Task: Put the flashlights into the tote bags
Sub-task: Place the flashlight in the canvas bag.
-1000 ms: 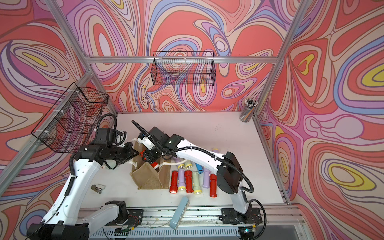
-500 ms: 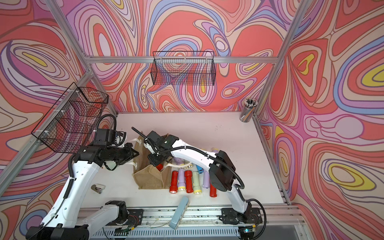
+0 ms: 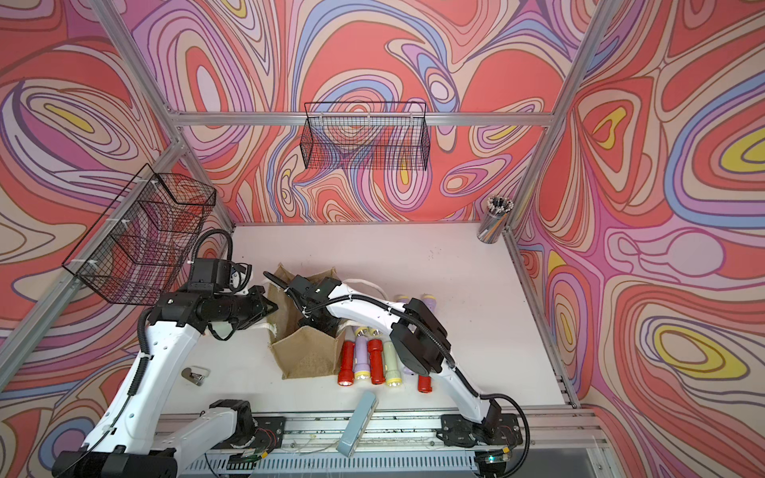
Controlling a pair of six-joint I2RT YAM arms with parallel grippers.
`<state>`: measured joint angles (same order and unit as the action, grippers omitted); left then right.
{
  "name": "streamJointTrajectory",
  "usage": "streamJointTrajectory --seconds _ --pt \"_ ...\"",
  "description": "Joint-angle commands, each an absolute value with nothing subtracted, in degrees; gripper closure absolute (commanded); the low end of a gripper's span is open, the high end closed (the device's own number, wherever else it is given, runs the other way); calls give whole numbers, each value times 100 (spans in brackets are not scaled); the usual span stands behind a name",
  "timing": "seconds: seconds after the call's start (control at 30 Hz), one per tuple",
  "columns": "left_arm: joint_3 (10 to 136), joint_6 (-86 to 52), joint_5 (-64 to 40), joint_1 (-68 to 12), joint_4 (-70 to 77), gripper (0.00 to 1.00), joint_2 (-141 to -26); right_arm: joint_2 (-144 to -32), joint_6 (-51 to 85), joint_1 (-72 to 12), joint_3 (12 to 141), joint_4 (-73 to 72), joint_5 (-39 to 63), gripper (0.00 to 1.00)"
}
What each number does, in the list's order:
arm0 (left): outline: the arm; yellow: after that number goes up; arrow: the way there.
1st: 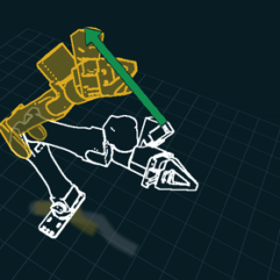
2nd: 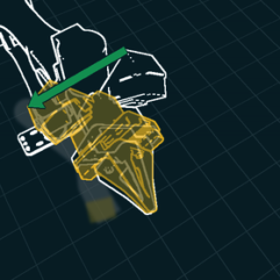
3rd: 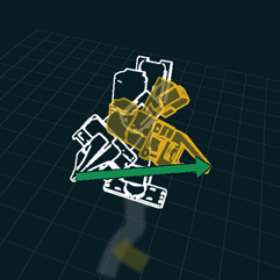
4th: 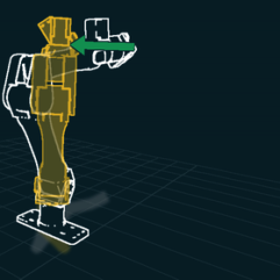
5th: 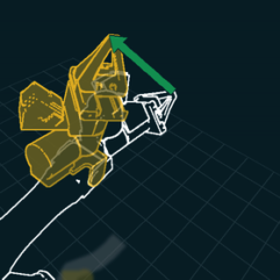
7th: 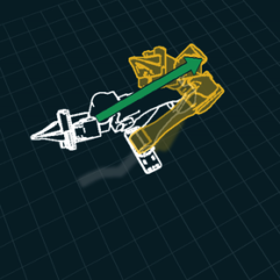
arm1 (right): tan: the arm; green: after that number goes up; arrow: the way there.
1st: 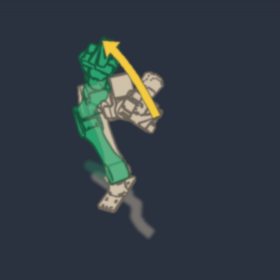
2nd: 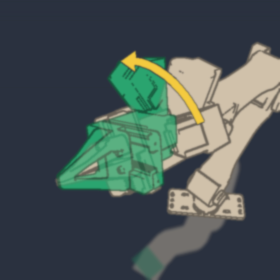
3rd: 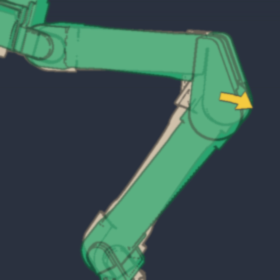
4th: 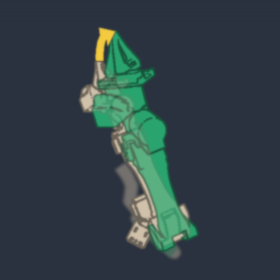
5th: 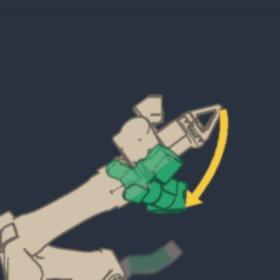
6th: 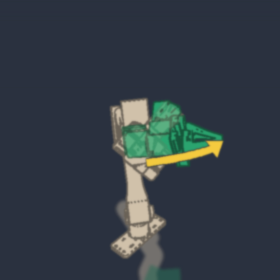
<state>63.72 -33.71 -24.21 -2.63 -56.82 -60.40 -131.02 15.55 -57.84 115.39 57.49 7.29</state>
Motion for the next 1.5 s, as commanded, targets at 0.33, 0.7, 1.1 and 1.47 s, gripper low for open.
streamJointTrajectory --seconds 0.33,0.7,1.1,1.47 --pt "6261 -3392 -2505 -246 -5493 100 -6162 -13462 1905 -5785 11489 5724 859 86" --pt "6273 -3331 -2272 -246 -5602 100 -6135 -13493 1916 -5784 11583 5630 934 57" --pt "6407 -3020 -1913 -244 -5721 91 -6160 -12859 2047 -5783 11618 5013 1375 51" --pt "6434 -2781 -1743 -245 -5816 91 -6302 -12277 1837 -5789 11816 4718 1443 47"
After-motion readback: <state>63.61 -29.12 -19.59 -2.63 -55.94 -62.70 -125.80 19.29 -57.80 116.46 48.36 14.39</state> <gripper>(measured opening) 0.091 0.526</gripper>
